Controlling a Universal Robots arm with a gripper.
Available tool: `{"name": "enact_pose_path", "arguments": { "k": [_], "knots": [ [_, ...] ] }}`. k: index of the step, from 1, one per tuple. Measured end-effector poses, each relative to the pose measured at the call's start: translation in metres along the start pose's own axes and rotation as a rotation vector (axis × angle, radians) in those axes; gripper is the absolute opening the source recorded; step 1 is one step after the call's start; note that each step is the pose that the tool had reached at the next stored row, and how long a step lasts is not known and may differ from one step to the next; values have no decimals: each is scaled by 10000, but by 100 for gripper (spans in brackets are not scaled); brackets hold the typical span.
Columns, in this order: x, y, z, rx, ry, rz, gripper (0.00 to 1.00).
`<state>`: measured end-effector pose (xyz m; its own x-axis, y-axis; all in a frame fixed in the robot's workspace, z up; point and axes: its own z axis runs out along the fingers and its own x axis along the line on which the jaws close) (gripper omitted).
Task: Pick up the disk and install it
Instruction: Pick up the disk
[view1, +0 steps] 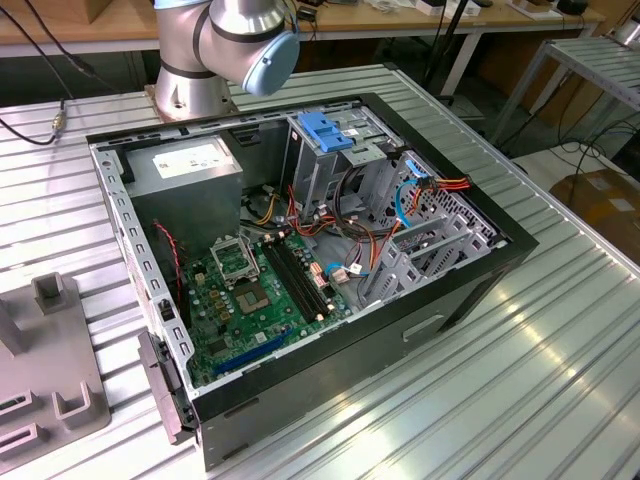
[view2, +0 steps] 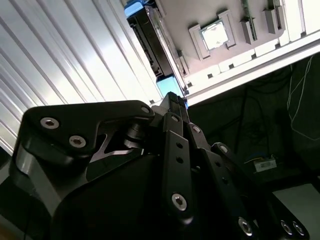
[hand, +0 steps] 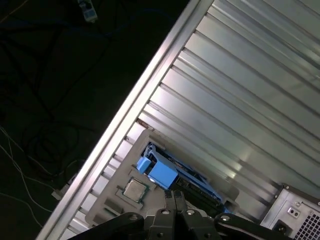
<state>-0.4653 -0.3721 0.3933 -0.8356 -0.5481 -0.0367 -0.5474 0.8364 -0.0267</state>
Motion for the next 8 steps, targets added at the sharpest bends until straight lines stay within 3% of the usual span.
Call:
{"name": "enact_pose_path", "arguments": {
  "k": [8],
  "knots": [
    [0, 0, 0, -26, -20, -723, 10]
  ]
}}
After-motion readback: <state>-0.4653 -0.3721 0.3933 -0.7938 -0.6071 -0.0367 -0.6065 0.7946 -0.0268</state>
